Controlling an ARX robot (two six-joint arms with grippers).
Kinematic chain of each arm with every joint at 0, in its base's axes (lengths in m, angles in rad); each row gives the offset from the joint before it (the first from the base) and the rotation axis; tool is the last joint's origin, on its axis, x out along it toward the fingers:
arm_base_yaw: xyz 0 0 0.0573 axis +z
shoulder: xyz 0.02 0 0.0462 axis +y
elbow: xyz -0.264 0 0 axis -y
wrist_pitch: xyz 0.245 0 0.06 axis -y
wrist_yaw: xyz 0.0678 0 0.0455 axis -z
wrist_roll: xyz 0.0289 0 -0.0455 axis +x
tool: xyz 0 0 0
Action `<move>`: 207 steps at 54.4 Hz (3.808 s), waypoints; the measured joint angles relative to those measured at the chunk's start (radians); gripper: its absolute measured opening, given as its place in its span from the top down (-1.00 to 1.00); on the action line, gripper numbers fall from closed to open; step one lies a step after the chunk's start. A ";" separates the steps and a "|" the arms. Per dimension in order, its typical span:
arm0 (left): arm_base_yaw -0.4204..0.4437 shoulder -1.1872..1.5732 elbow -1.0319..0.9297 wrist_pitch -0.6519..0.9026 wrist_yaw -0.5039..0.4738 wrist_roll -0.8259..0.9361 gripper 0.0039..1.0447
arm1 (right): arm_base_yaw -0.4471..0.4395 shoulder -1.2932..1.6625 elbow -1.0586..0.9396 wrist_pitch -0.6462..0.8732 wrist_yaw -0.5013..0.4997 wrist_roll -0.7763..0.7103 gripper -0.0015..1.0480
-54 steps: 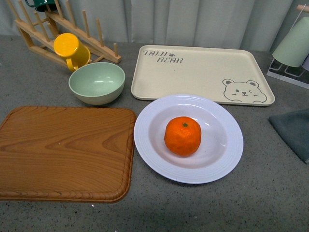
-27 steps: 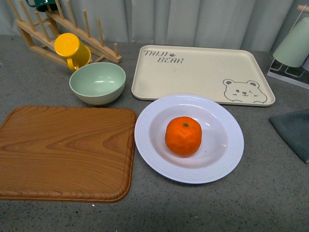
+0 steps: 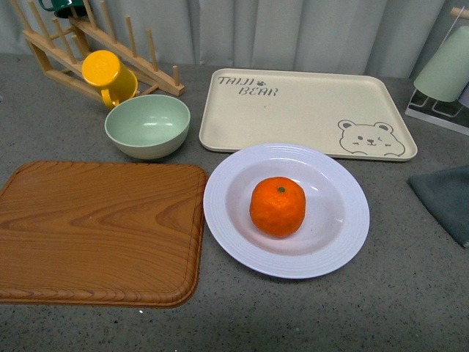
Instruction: Place orange and plate with both arms
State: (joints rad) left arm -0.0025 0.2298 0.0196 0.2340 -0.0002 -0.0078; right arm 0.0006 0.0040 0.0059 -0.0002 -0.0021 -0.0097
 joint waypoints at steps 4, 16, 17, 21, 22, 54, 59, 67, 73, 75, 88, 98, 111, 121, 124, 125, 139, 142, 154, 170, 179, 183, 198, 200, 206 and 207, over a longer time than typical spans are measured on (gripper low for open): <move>0.000 -0.018 0.000 -0.019 0.000 0.000 0.93 | 0.000 0.000 0.000 0.000 0.000 0.000 -0.83; 0.000 -0.105 0.000 -0.121 0.000 0.000 0.93 | 0.000 0.000 0.000 0.000 0.000 0.000 -0.83; 0.000 -0.135 0.000 -0.163 0.001 0.000 0.93 | 0.000 0.000 0.000 0.000 0.000 0.000 -0.83; 0.000 -0.208 0.000 -0.225 0.000 0.000 0.93 | 0.000 0.000 0.000 0.000 0.000 0.000 -0.83; 0.000 -0.217 0.000 -0.227 0.001 0.000 0.93 | 0.000 0.000 0.000 0.000 0.000 0.000 -0.83; 0.000 -0.225 0.000 -0.233 0.000 0.000 -0.51 | 0.007 0.516 0.101 0.148 -0.082 -0.018 -0.83; 0.000 -0.225 0.000 -0.233 0.000 0.000 -0.85 | -0.029 0.809 0.176 0.297 -0.137 0.050 -0.83; 0.000 -0.225 0.000 -0.233 0.000 0.003 -0.88 | -0.067 1.312 0.336 0.355 -0.222 0.229 -0.83; 0.000 -0.225 0.000 -0.233 0.000 0.003 -0.88 | -0.069 1.618 0.467 0.303 -0.356 0.413 -0.83; 0.000 -0.225 0.000 -0.233 0.000 0.003 -0.88 | -0.069 1.683 0.494 0.296 -0.387 0.457 -0.83; 0.000 -0.225 0.000 -0.233 0.000 0.003 -0.88 | -0.053 1.948 0.632 0.286 -0.526 0.602 -0.83; 0.000 -0.225 0.000 -0.233 0.000 0.003 -0.88 | -0.028 2.057 0.714 0.344 -0.644 0.708 -0.83; 0.000 -0.225 0.000 -0.233 0.000 0.003 -0.88 | 0.012 2.168 0.808 0.387 -0.704 0.783 -0.83; 0.000 -0.225 0.000 -0.233 0.000 0.003 -0.88 | 0.041 2.201 0.832 0.414 -0.734 0.789 -0.83; 0.000 -0.225 0.000 -0.233 0.000 0.003 -0.88 | 0.046 2.210 0.842 0.419 -0.734 0.788 -0.83; 0.000 -0.225 0.000 -0.233 0.000 0.003 -0.88 | 0.048 2.213 0.846 0.421 -0.734 0.788 -0.83; 0.000 -0.225 0.000 -0.233 0.000 0.003 -0.88 | 0.053 2.248 0.875 0.406 -0.732 0.764 -0.41; 0.000 -0.225 0.000 -0.233 0.000 0.003 -0.88 | 0.053 2.251 0.876 0.402 -0.729 0.760 -0.26; 0.000 -0.225 0.000 -0.233 0.000 0.003 -0.88 | 0.053 2.261 0.879 0.346 -0.711 0.726 0.52; 0.000 -0.226 0.000 -0.233 0.000 0.003 -0.88 | 0.053 2.258 0.897 0.328 -0.774 0.695 0.93; 0.000 -0.226 0.000 -0.233 0.000 0.003 -0.88 | 0.055 2.259 0.895 0.342 -0.777 0.699 0.93; 0.000 -0.226 0.000 -0.233 0.000 0.003 -0.88 | 0.059 2.258 0.887 0.360 -0.778 0.708 0.93; 0.000 -0.226 0.000 -0.233 0.000 0.003 -0.88 | 0.059 2.208 0.806 0.610 -0.841 0.893 0.93; 0.000 -0.226 0.000 -0.233 0.000 0.003 -0.88 | 0.059 2.200 0.805 0.638 -0.849 0.916 0.93; 0.000 -0.226 0.000 -0.233 0.000 0.003 -0.88 | 0.057 2.179 0.810 0.706 -0.846 0.997 0.93; 0.000 -0.226 0.000 -0.233 0.000 0.003 -0.88 | 0.057 2.180 0.814 0.722 -0.835 1.014 0.93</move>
State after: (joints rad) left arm -0.0025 0.0040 0.0200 0.0006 -0.0002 -0.0048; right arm 0.0578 2.1838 0.8200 0.7216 -0.8371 1.0039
